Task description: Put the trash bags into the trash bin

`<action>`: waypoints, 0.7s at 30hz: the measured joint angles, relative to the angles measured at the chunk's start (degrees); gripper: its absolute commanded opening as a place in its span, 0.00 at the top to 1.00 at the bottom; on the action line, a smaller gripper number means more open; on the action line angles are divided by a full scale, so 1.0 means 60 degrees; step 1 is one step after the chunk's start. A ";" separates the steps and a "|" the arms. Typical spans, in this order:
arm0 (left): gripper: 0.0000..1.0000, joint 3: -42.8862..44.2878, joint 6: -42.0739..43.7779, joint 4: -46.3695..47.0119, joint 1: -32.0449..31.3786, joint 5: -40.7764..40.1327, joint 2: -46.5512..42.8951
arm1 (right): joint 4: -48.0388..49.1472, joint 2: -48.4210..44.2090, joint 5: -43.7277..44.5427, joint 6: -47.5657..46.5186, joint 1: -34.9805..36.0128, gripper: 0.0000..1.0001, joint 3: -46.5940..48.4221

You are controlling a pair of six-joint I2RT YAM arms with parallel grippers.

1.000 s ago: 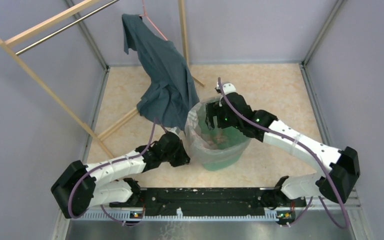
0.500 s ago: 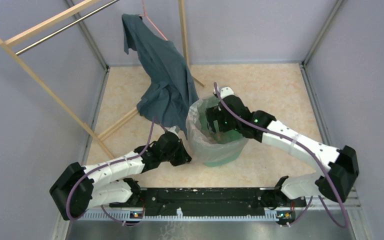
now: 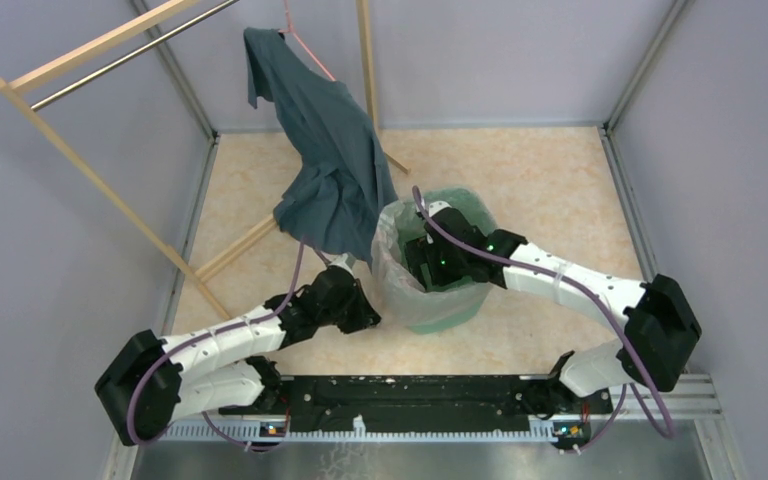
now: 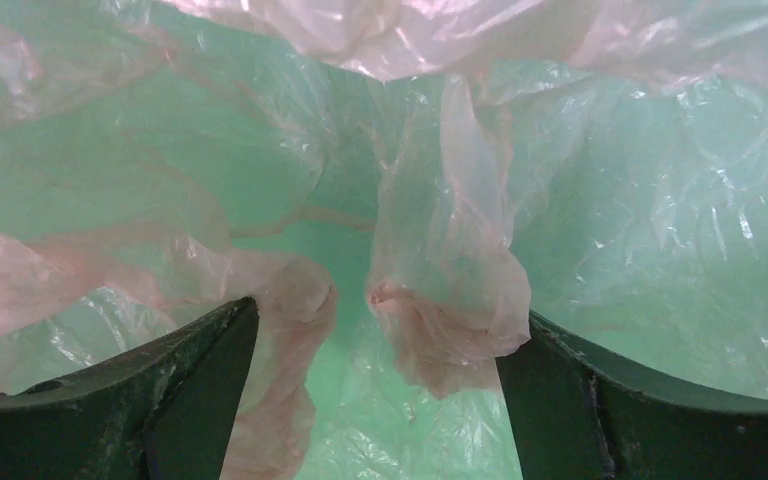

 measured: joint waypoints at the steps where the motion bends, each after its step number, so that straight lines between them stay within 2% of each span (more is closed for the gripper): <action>1: 0.94 -0.0029 -0.0007 -0.0029 0.0000 -0.0040 -0.0087 | -0.0040 0.0000 -0.0036 0.0055 0.0029 0.18 -0.0051; 4: 0.87 -0.0098 -0.0044 -0.0178 0.0000 -0.0182 -0.0441 | -0.0164 0.0000 -0.0160 0.0182 0.0091 0.19 -0.0124; 9: 0.85 -0.0109 -0.0069 -0.0441 0.0000 -0.0324 -0.0841 | -0.0372 -0.0004 -0.0164 0.0328 0.0113 0.19 -0.0616; 12: 0.79 -0.0109 -0.0066 -0.0729 0.0000 -0.0441 -0.1078 | -0.0601 -0.0084 -0.0102 0.0393 0.0113 0.19 -0.0805; 18: 0.58 -0.0117 -0.0051 -0.1497 0.0000 -0.0739 -0.2025 | -0.0761 -0.0426 0.0124 0.0423 0.0113 0.18 -0.0827; 21: 0.41 -0.0113 0.0025 -0.1953 0.0000 -0.0943 -0.2630 | -0.1089 -0.0412 0.0270 0.0372 0.0109 0.16 -0.0484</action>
